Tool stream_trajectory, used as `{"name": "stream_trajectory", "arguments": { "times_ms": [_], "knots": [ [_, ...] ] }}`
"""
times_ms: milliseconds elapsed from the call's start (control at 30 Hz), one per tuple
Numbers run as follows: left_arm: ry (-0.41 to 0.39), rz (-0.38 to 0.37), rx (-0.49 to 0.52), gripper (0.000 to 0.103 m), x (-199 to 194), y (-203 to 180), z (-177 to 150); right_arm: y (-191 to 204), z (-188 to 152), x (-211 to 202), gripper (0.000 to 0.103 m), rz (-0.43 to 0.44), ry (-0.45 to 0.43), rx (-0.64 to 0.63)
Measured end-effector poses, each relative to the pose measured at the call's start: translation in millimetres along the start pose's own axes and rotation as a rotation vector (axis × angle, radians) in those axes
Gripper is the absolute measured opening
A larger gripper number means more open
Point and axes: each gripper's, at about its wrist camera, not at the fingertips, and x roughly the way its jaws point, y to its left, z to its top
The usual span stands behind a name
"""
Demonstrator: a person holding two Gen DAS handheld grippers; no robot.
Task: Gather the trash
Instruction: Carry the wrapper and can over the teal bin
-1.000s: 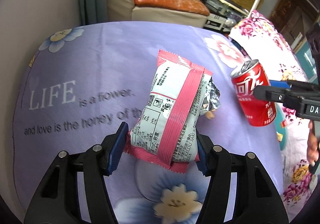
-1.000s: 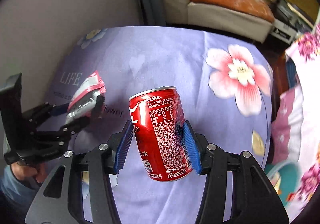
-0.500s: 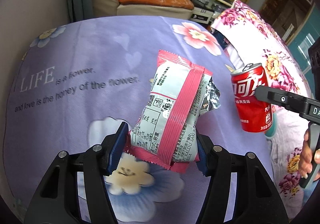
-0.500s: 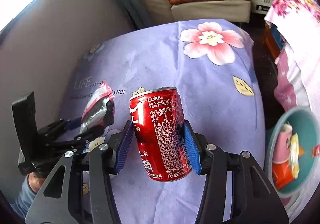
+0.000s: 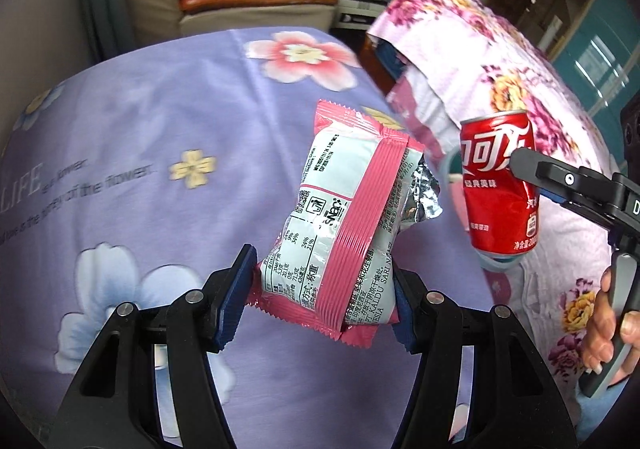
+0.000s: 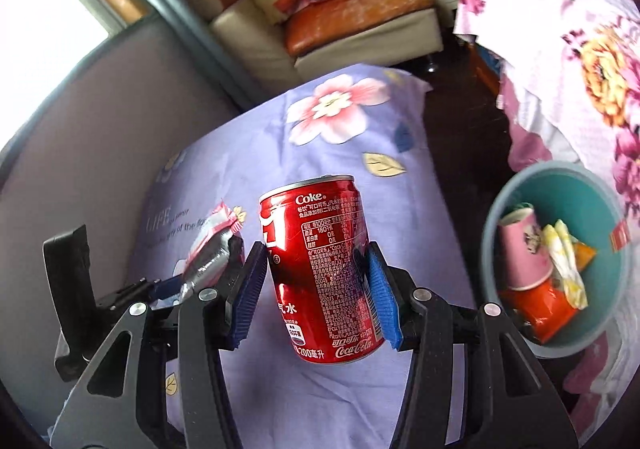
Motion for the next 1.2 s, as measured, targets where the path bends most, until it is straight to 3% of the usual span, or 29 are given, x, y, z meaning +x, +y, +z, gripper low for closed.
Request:
{"name": "stream_trajectory", "arguments": {
  "times_ms": [300,700,1200],
  "knots": [
    [0.024,-0.016,0.108,0.061,18,-74,18,-58,-2,-44,0.048,-0.015,-0.098,0.089],
    [0.088,-0.076,0.282,0.061,68,-195,29,-150,-4,-113,0.048,-0.121,-0.191,0.218],
    [0.170,-0.133,0.326,0.061,128,-258,36,-215,1,-128,0.048,-0.219,-0.168,0.252]
  ]
}}
